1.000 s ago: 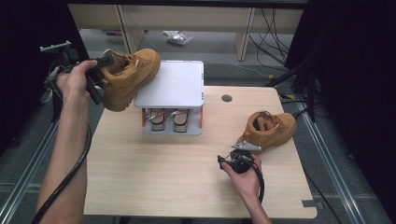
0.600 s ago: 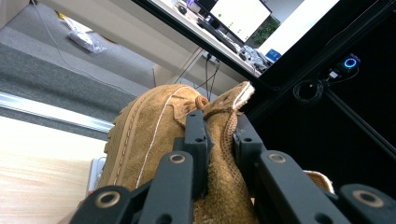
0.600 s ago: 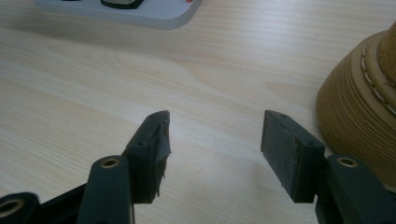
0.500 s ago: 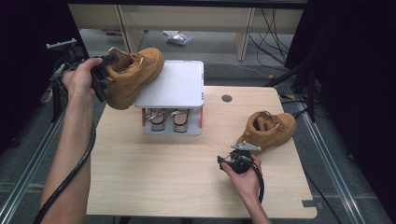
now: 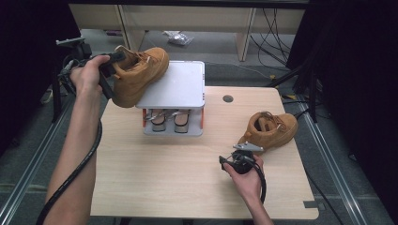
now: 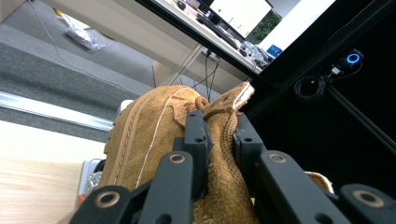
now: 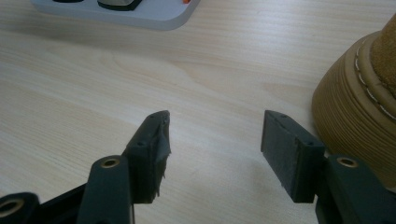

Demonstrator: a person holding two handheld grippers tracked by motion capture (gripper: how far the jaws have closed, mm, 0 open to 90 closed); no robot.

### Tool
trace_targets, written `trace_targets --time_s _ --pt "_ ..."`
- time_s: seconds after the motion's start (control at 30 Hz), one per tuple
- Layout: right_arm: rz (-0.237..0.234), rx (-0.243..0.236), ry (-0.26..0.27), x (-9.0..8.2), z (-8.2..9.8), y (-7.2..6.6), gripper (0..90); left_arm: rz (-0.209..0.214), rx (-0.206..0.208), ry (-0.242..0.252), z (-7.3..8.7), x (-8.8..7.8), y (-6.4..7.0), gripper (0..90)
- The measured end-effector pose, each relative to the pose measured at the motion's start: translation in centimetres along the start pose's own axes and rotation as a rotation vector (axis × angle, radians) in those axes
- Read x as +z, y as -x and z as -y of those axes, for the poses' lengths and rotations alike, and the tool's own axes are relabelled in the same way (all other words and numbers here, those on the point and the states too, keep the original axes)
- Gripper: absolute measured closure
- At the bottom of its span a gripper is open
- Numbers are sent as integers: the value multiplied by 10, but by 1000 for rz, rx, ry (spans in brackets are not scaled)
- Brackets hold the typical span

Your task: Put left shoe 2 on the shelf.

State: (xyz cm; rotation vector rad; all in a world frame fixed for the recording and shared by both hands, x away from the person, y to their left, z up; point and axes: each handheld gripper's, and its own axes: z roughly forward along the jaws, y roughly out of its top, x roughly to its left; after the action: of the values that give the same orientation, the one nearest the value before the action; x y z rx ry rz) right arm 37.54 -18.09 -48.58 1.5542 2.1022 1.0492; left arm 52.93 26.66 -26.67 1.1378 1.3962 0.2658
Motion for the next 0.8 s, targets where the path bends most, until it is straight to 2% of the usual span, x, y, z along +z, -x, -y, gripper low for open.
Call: trace_targets --time_s 0.07,0.1,0.17,0.2,0.27,0.47,0.5,0.8 --pt "-4 4 1 0 0 0 430 12 -20 0 0 2 2 800" --pt "-6 7 1 0 0 0 430 5 -6 -2 0 3 2 800" --pt "-3 4 0 0 0 0 430 12 -11 -7 0 5 4 800" --pt "-10 8 12 1 0 0 430 4 -1 -8 0 5 4 800" --pt "7 4 3 0 0 1 430 8 -1 -10 0 7 5 799" --pt "-4 -1 -1 0 0 1 430 18 -10 -16 1 12 8 799" --pt "-8 3 2 1 0 0 430 10 -5 -18 1 13 8 799" --pt "-5 6 -7 1 1 0 429 16 -14 -21 5 22 9 798"
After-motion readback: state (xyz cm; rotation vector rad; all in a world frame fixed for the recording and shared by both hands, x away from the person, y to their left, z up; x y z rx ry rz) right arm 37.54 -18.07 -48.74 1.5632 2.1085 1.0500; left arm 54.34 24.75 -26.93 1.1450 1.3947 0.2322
